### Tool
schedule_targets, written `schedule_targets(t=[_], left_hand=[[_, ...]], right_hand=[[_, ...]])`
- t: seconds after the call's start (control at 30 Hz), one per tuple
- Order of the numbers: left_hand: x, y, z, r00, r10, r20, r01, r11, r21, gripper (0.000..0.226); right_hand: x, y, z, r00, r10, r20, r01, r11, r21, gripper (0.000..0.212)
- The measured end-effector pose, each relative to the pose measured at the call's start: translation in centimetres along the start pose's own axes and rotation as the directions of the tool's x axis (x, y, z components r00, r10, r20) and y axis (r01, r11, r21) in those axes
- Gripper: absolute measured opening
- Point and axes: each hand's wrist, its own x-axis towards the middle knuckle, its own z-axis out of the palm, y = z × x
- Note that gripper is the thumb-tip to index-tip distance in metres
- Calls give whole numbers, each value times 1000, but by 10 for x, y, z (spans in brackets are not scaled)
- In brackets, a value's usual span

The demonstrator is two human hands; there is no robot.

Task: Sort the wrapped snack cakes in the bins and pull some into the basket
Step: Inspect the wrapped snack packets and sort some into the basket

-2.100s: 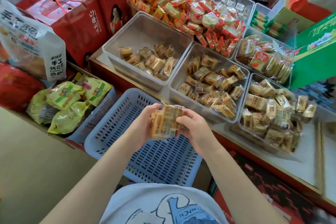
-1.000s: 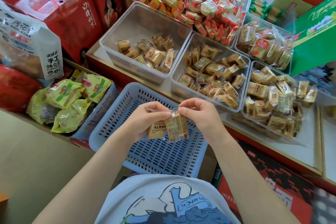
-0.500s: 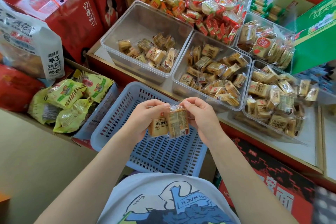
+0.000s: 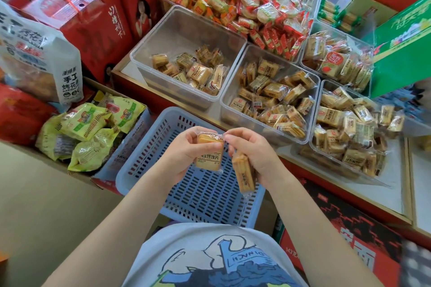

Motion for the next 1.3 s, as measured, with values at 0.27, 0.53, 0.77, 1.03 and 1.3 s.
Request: schedule_targets(t=[0.27,0.53,0.77,1.03,1.3], left_hand=[[0,3,-2,997,62,-44,-55,987,149,43],[-3,5,0,999,27,-23,-23,988,152,34],[-1,2,2,1000,-19,-20,22,986,164,14],[-1,1,7,997,-6,-75,13,996,89,13],[2,-5,8,999,-30,-33,39,957,289,66]], right_hand=[[-1,2,3,997,-65,-38,59,986,-154,21],[4,8,9,976,-175,-130,150,971,-184,7],[6,12,12,967,-198,-160,147,948,-283,9],[5,9,10,957,-204,-209,132,940,-313,16],[8,3,-1,910,-202,-361,102,955,-277,21]])
